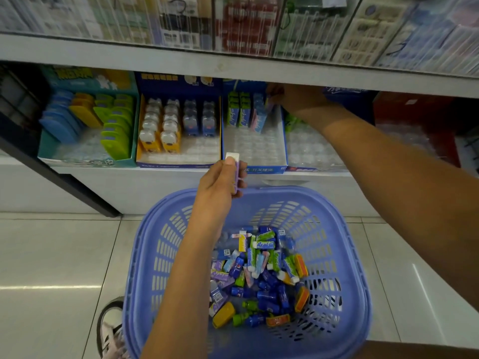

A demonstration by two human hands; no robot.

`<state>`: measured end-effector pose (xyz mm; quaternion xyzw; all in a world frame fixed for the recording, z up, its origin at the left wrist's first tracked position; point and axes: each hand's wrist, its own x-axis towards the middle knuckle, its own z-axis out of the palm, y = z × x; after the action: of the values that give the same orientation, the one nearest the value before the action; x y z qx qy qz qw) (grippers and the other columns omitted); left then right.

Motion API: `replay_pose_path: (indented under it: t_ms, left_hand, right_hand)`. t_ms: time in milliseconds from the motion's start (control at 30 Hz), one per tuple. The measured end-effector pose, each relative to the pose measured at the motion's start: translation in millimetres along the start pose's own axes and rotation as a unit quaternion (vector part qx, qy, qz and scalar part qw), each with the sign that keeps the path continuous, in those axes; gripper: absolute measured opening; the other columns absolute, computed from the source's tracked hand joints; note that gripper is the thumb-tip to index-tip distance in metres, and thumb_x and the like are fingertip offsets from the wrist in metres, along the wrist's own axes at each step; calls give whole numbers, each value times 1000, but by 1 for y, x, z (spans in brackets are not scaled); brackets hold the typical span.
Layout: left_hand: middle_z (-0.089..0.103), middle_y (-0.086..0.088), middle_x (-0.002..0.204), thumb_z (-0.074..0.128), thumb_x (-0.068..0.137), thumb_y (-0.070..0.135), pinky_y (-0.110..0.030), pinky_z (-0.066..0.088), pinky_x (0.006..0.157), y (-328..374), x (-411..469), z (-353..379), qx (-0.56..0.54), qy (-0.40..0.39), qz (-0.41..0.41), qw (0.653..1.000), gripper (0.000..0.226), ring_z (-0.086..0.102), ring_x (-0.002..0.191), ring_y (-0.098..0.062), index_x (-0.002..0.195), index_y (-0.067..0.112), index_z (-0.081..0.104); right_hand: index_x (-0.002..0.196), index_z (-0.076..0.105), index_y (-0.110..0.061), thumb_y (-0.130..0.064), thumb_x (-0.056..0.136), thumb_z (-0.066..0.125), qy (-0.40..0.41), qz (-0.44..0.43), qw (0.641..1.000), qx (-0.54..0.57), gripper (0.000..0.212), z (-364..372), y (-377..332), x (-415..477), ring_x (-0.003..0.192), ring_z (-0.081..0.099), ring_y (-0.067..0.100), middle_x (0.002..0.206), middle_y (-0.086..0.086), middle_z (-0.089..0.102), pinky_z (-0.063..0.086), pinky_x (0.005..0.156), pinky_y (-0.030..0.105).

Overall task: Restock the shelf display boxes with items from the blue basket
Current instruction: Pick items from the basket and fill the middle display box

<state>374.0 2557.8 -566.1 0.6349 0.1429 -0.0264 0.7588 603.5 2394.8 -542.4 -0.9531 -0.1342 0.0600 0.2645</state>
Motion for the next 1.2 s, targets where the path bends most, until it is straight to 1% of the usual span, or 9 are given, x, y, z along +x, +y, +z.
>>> replay_pose_path:
  t_ms: [267, 400, 467, 567, 733, 867, 967, 1067, 1200]
  left_hand:
    - [64, 20, 78, 48, 96, 44, -15, 47, 62, 10, -7, -6, 0, 45, 5, 999, 26, 55, 63, 5, 86, 38, 71]
    - [64, 7, 72, 57, 94, 29, -20, 50, 66, 13, -6, -7, -85, 51, 1, 995, 16, 59, 67, -6, 94, 21, 70]
    - [70, 1, 83, 59, 93, 20, -19, 55, 71, 12, -4, -4, -121, 53, -6, 991, 15, 66, 75, -10, 102, 12, 68]
    - [71, -8, 96, 60, 91, 11, -19, 56, 74, 12, -1, 7, -159, 49, -3, 986, 20, 70, 81, -14, 109, 4, 64]
    - [70, 5, 91, 65, 88, 8, -12, 51, 70, 12, 2, 23, -9, 60, 138, 989, 14, 67, 80, -2, 96, 19, 64]
    - [66, 14, 102, 65, 88, 5, -20, 52, 87, 12, 5, 26, 128, 25, 236, 963, 24, 63, 96, 1, 100, 25, 62]
    - [50, 5, 141, 63, 91, 20, -21, 38, 105, 7, 18, 26, 277, -22, 241, 930, 45, 45, 127, -6, 133, 23, 49]
    - [24, -1, 157, 52, 96, 35, -31, 24, 115, -4, 29, 27, 451, -99, 193, 866, 62, 18, 145, -17, 149, 16, 27]
    - [18, -5, 159, 45, 99, 37, -28, 2, 119, -18, 32, 26, 567, -122, 225, 783, 64, 11, 147, -20, 150, 10, 19]
  right_hand:
    - [111, 63, -11, -19, 96, 50, 17, 44, 998, -38, 22, 2, -16, -6, 114, 53, 31, 121, 13, 60, 41, 100, 36]
    - [94, 61, -11, -28, 96, 49, 104, 65, 989, -88, 21, 1, -42, -51, 99, 58, 23, 95, 11, 63, 37, 71, 25]
    - [94, 67, -10, -25, 91, 59, 129, 36, 989, 61, 16, 8, -54, -85, 74, 61, 8, 82, 2, 69, 40, 61, 18]
    - [91, 70, -19, -25, 85, 68, -3, 69, 922, 382, 8, 26, -70, -146, 59, 63, 5, 73, -5, 70, 49, 54, 16]
    - [92, 71, -9, -33, 87, 65, -3, 158, 856, 492, 26, 33, -66, -173, 68, 67, 16, 81, 8, 70, 53, 60, 20]
    - [78, 69, -6, -22, 88, 64, -20, 197, 809, 554, 19, 16, -56, -158, 57, 63, 12, 64, 5, 68, 53, 53, 19]
    - [84, 69, 0, -3, 86, 63, 80, 143, 863, 477, 7, 2, -47, -137, 61, 66, 9, 68, 5, 71, 57, 63, 18]
    - [92, 71, -1, -5, 86, 60, 201, 63, 957, 201, 12, -9, -37, -108, 80, 68, 1, 86, 4, 72, 51, 77, 13]
    - [92, 71, -7, -14, 87, 58, 140, 42, 989, 32, 15, -3, -26, -67, 99, 63, 19, 100, 9, 71, 44, 85, 21]
